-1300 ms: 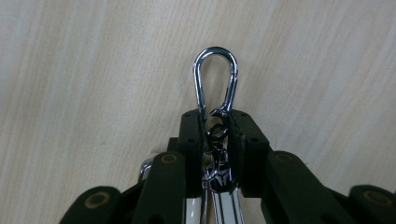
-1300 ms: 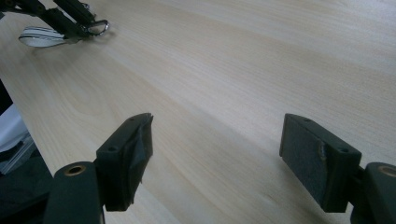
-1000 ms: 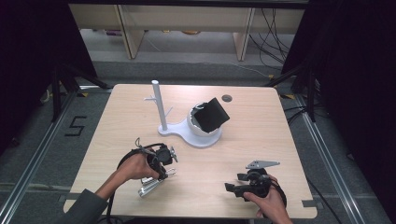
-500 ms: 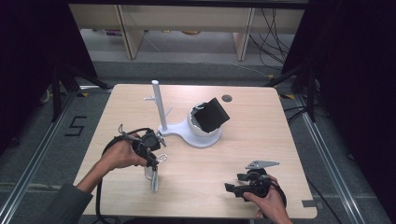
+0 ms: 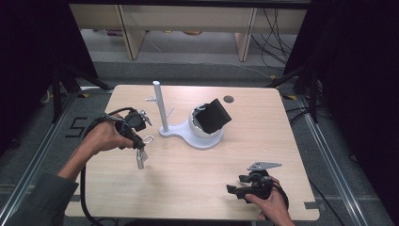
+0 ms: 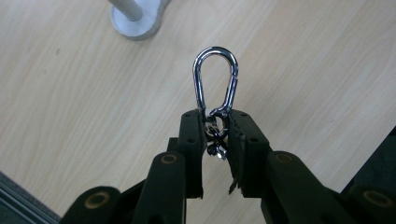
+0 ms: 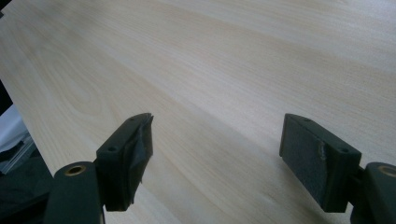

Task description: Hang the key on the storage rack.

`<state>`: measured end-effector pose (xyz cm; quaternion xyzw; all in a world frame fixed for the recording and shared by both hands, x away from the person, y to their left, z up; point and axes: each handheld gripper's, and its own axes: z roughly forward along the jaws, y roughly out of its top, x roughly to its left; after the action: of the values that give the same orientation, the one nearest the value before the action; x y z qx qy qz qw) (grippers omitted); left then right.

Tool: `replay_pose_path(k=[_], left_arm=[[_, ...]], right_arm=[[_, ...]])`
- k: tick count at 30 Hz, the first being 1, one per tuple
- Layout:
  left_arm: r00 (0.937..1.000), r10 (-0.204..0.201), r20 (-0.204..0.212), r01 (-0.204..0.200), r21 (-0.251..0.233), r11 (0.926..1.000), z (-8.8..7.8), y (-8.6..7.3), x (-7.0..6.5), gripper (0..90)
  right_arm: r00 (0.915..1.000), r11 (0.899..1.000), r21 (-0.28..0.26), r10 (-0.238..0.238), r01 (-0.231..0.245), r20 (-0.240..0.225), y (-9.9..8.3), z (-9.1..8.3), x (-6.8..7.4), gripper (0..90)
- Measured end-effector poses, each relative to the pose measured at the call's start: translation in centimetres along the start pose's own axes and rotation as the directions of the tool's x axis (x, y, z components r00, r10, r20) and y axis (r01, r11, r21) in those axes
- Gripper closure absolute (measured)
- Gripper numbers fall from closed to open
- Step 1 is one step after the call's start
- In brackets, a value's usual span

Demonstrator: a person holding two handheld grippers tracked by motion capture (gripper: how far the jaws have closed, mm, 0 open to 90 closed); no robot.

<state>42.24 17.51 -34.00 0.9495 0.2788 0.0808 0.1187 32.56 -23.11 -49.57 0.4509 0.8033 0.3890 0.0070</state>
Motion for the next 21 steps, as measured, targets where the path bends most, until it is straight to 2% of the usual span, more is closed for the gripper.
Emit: replay_pose_path(k=[3,5,7,8,10,12,14,19,20,21], left_arm=[[0.9994,-0.026,-0.022,0.026,-0.011,0.9996,-1.2,0.0,0.9,75.4],[0.9988,-0.043,-0.024,0.042,-0.014,0.9990,-1.8,0.1,1.4,75.4],[0.9985,-0.044,-0.031,0.044,-0.014,0.9989,-2.0,0.1,1.6,75.4],[0.9985,-0.048,-0.027,0.048,-0.008,0.9988,-2.2,0.2,1.8,75.4],[0.9972,-0.071,-0.022,0.071,-0.009,0.9975,-2.6,0.3,2.5,75.3],[0.9965,-0.080,-0.023,0.080,-0.009,0.9968,-2.7,0.4,2.7,75.4],[0.9955,-0.089,-0.032,0.089,-0.002,0.9960,-2.9,0.6,3.0,75.4],[0.9927,-0.114,-0.039,0.113,-0.022,0.9933,-3.8,1.5,3.9,75.3],[0.9924,-0.118,-0.036,0.117,-0.027,0.9928,-4.1,1.7,4.2,75.4],[0.9912,-0.127,-0.039,0.125,-0.033,0.9916,-4.2,1.9,4.4,75.4]], right_arm=[[0.9999,1.000,0.005,0.015,-0.015,0.006,0.0,0.0,0.1,26.5],[1.0000,1.000,0.005,0.007,-0.007,0.001,0.0,0.0,0.1,26.5],[1.0000,1.000,0.004,0.002,-0.002,0.001,0.0,0.0,0.0,26.5],[0.9999,1.000,0.008,0.016,-0.016,0.002,0.0,0.0,0.1,26.5],[1.0000,1.000,0.002,0.001,-0.001,-0.001,0.0,0.0,0.0,26.5],[0.9999,1.000,0.006,0.016,-0.016,-0.003,0.0,-0.1,0.1,26.5],[1.0000,1.000,-0.001,0.001,-0.001,-0.002,0.0,0.0,0.0,26.5],[1.0000,1.000,-0.003,0.000,0.000,0.003,0.0,-0.1,0.0,26.5],[0.9998,1.000,0.005,0.019,-0.019,0.004,0.0,-0.1,0.1,26.5],[1.0000,1.000,-0.001,0.003,-0.003,0.003,0.0,-0.1,0.0,26.5]])
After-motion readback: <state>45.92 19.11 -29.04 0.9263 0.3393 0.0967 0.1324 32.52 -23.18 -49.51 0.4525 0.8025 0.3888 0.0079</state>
